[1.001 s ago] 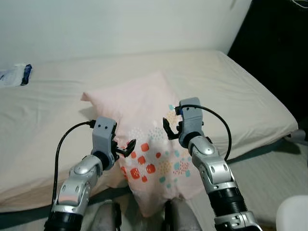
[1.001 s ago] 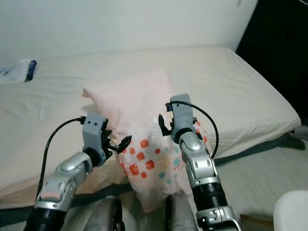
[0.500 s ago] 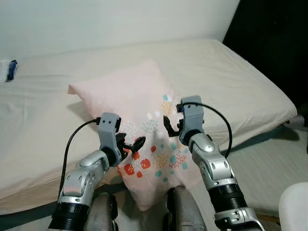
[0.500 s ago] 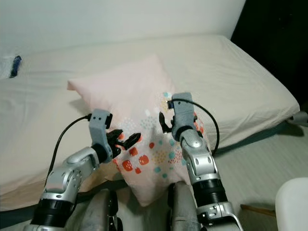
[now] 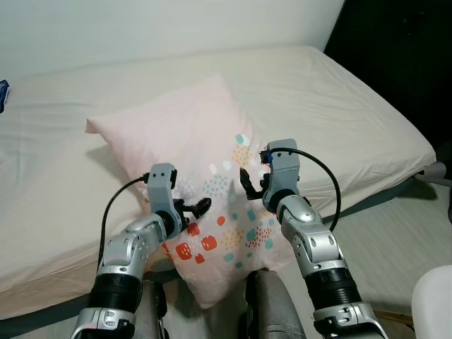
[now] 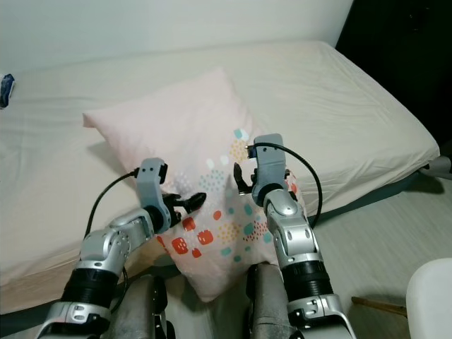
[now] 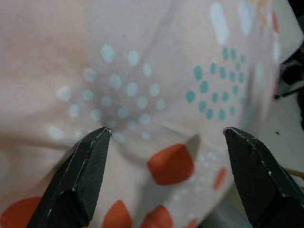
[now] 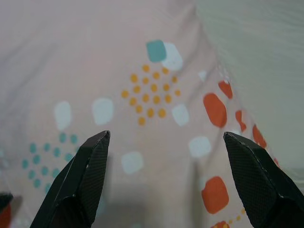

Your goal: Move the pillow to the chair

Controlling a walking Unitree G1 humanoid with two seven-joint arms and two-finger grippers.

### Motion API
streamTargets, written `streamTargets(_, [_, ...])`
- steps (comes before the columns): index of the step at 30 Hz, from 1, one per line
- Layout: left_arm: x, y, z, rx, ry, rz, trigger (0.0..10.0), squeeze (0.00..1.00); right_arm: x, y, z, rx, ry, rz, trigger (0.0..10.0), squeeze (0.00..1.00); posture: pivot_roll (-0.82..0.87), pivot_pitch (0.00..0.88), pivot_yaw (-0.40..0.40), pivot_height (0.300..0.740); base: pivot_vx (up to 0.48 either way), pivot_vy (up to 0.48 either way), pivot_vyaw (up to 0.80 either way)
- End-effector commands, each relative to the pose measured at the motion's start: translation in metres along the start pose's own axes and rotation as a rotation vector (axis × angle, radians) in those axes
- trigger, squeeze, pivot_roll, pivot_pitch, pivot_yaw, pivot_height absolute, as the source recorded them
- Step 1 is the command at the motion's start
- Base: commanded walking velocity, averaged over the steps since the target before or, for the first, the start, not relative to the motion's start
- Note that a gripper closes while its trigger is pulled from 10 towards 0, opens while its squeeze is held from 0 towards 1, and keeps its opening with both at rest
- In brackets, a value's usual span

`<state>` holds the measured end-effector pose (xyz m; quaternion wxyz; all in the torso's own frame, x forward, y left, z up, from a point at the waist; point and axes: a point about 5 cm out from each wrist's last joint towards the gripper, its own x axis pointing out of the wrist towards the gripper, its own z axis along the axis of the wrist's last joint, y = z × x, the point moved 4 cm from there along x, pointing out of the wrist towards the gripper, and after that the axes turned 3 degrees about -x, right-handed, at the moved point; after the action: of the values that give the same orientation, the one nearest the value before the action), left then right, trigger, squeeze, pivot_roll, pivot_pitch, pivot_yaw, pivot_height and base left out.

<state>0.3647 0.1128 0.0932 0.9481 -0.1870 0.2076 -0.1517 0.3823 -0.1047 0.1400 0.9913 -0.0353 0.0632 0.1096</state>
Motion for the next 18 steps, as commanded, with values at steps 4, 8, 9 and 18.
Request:
streamTargets(4, [-0.004, 0.024, 0.001, 0.065, 0.000, 0.105, 10.0, 0.00, -0.001, -0.002, -0.001, 0.012, -0.005, -0.008, 10.0, 0.00, 0.02, 0.152, -0.048, 0.574, 0.000, 0.000, 0.00])
streamTargets(8, [-0.010, 0.042, 0.000, 0.114, 0.031, 0.139, 10.0, 0.00, 0.000, -0.002, -0.001, 0.014, -0.006, -0.009, 10.0, 0.00, 0.03, 0.154, -0.050, 0.574, 0.000, 0.000, 0.00])
streamTargets(9, [-0.012, 0.050, -0.001, 0.124, 0.047, 0.150, 10.0, 0.00, 0.000, -0.002, 0.000, 0.013, -0.007, -0.009, 10.0, 0.00, 0.03, 0.154, -0.049, 0.574, 0.000, 0.000, 0.00])
streamTargets(18, [-0.028, 0.093, 0.009, 0.218, 0.034, 0.325, 10.0, 0.00, 0.000, -0.001, 0.002, 0.011, -0.013, -0.006, 10.0, 0.00, 0.03, 0.155, -0.048, 0.574, 0.000, 0.000, 0.00])
